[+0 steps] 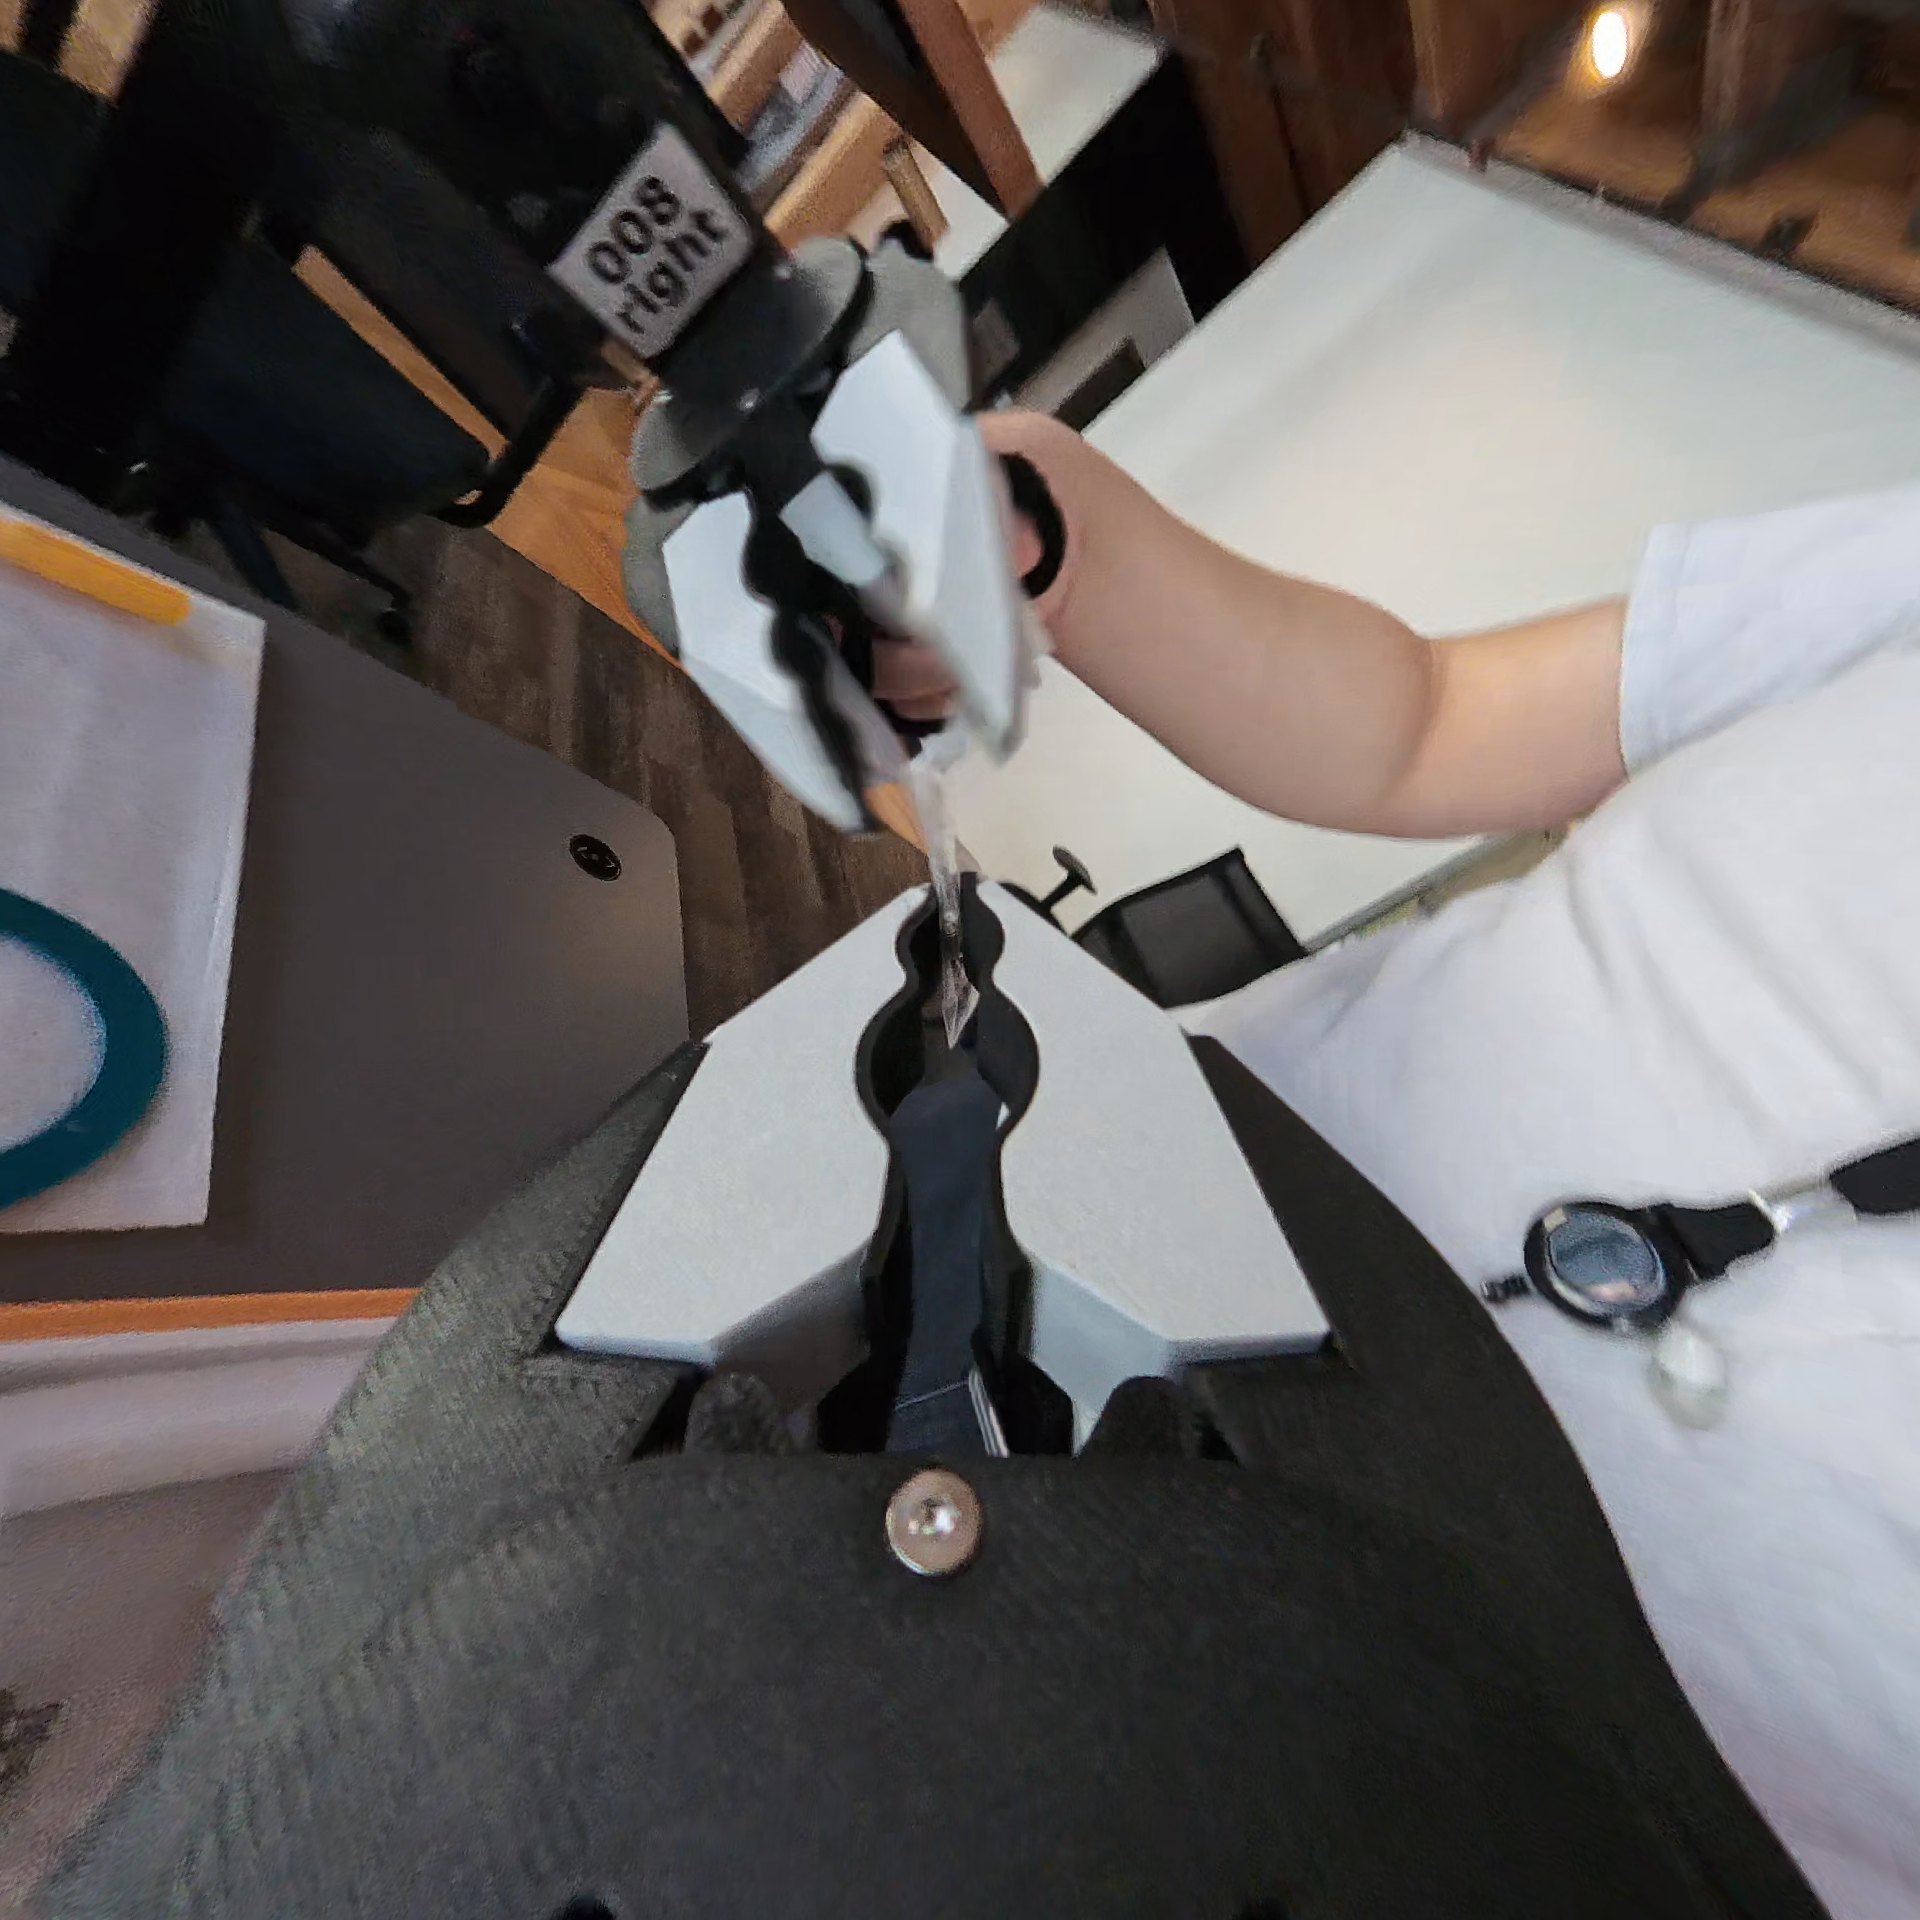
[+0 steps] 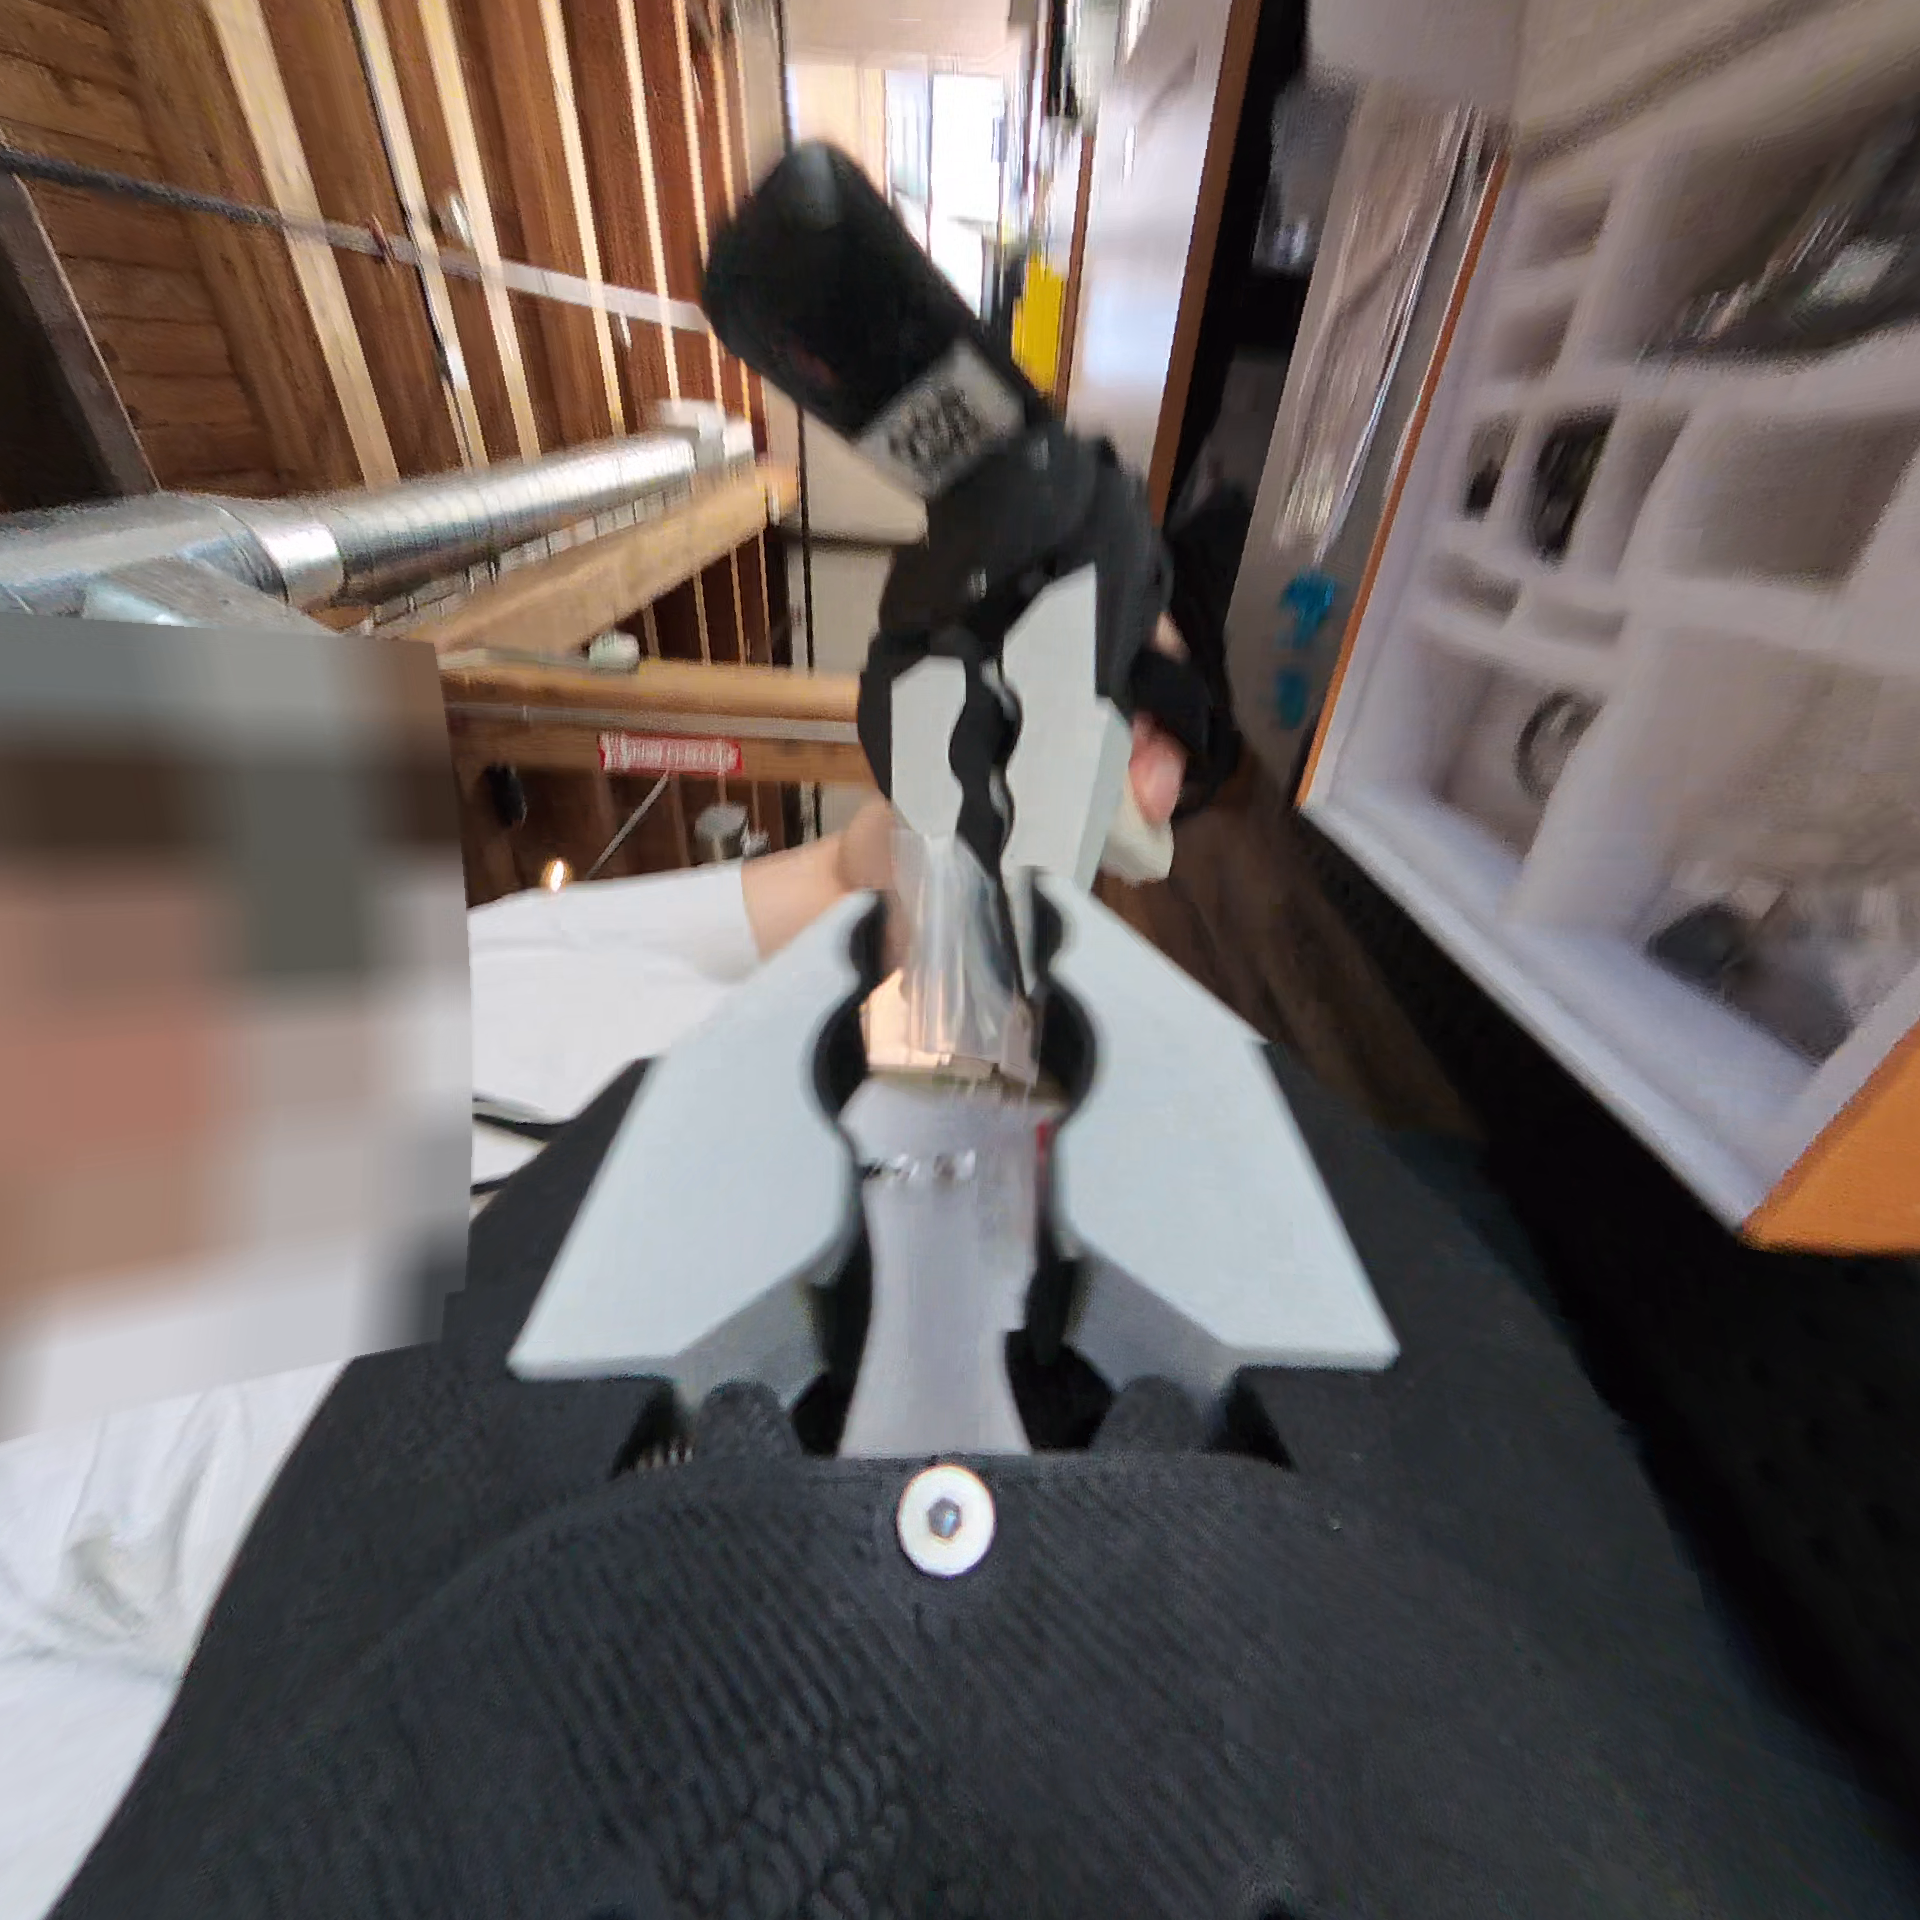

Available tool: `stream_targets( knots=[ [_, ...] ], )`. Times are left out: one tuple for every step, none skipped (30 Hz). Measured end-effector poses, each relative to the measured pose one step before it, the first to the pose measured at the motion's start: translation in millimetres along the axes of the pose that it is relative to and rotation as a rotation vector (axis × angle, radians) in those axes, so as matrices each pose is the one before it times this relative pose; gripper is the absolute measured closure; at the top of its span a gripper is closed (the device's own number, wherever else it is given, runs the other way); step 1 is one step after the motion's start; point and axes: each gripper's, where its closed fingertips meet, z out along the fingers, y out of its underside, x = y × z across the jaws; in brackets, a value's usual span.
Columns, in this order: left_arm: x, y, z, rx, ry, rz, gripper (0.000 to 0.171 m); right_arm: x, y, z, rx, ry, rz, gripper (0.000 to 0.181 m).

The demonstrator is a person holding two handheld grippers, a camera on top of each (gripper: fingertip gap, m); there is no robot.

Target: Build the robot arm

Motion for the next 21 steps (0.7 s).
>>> stream_targets(
  knots=[
    [-4.38, -1.23, -2.05, 0.02775, -0.0107, -0.0291, 0.17, 3.12, -13.08, -6.71, 0.0783, 0.0043, -0.0552, 0.136],
    [-2.61, -1.14, -2.1, 0.03038, -0.0054, -0.0286, 0.17, 5.17, -12.3, -9.24, 0.082, 0.0256, -0.0851, 0.138],
    [-2.83, -0.65, -2.24, 0.02793, -0.0102, -0.0292, 0.17, 7.72, -10.19, -9.08, 0.077, 0.0539, -0.0967, 0.141],
    [-1.17, 0.01, -2.22, 0.02223, -0.0035, -0.0162, 0.171, 1.53, -6.35, -6.33, 0.0641, 0.0275, -0.1128, 0.143],
    [-1.15, 0.49, -2.41, 0.01543, -0.0051, -0.0171, 0.171, -4.18, -5.08, -3.68, 0.0672, 0.0049, -0.0993, 0.143],
    [-2.39, 0.17, -2.75, 0.01116, -0.0119, -0.0216, 0.171, -2.63, -2.05, -1.6, 0.052, 0.0159, -0.0557, 0.141],
    [-1.25, -0.03, -2.73, 0.00784, -0.0045, -0.0125, 0.171, -1.66, 3.46, 0.69, 0.0081, 0.011, -0.0206, 0.133],
    [-1.39, 0.22, -2.38, 0.00189, -0.005, -0.0133, 0.171, -3.81, 8.9, 2.96, -0.0343, -0.0149, 0.0041, 0.13],
    [-2.08, 0.03, -1.9, -0.00087, -0.0095, -0.0108, 0.171, -2.73, 11.14, 4.21, -0.0536, -0.0167, 0.0151, 0.131],
    [-0.5, 0.05, -1.55, -0.00247, -0.0027, 0.0015, 0.171, -0.01, 9.51, 4.91, -0.0478, -0.0034, 0.0125, 0.131],
    [1.11, 0.47, -0.93, -0.00572, 0.0041, 0.0077, 0.17, 0.81, 5.82, 4.98, -0.0287, 0.0009, 0.0123, 0.134],
    [0.33, 0.92, -0.84, -0.00873, -0.003, 0.0049, 0.171, -0.19, 1.95, 4.51, -0.0097, -0.0085, 0.0155, 0.14],
    [0.45, 0.73, -0.59, -0.00638, -0.0018, 0.0051, 0.171, 0.88, -0.22, 3.95, -0.0006, -0.0061, 0.0235, 0.149],
    [2.17, 0.9, -0.56, -0.00535, 0.0102, 0.0053, 0.171, 0.87, 0.09, 2.84, -0.0061, -0.0099, 0.0245, 0.176],
    [0.5, 0.67, -1.2, -0.00165, 0.0, 0.0048, 0.171, 0.52, 0.33, 2.79, -0.0057, -0.0124, 0.0234, 0.181],
    [-3.6, 0.58, -3.48, -0.00042, -0.0252, 0.0125, 0.17, 4.64, 1.7, 2.35, -0.0131, 0.0185, 0.0091, 0.181],
    [-8.12, 2.83, -6.67, -0.0135, -0.0576, 0.0235, 0.166, 7.53, 3.9, 2.4, -0.0271, 0.0455, -0.0161, 0.181],
    [-16.31, 6.31, -10.44, -0.03067, -0.1074, 0.0353, 0.149, 8.2, 4.87, 2.8, -0.03, 0.0513, -0.0266, 0.181],
    [-22.77, 10.12, -13.25, -0.03995, -0.1424, 0.0391, 0.133, 6.51, 7.47, 4.49, -0.0377, 0.0341, -0.0217, 0.181],
    [-21.13, 13.05, -12.77, -0.03543, -0.1222, 0.0371, 0.13, 5.99, 10.49, 7.02, -0.0459, 0.0247, -0.0101, 0.181],
    [-15.7, 14.37, -10.26, -0.02701, -0.0806, 0.018, 0.134, 8.48, 12.04, 8.88, -0.0438, 0.0362, -0.005, 0.181]
  ],
)
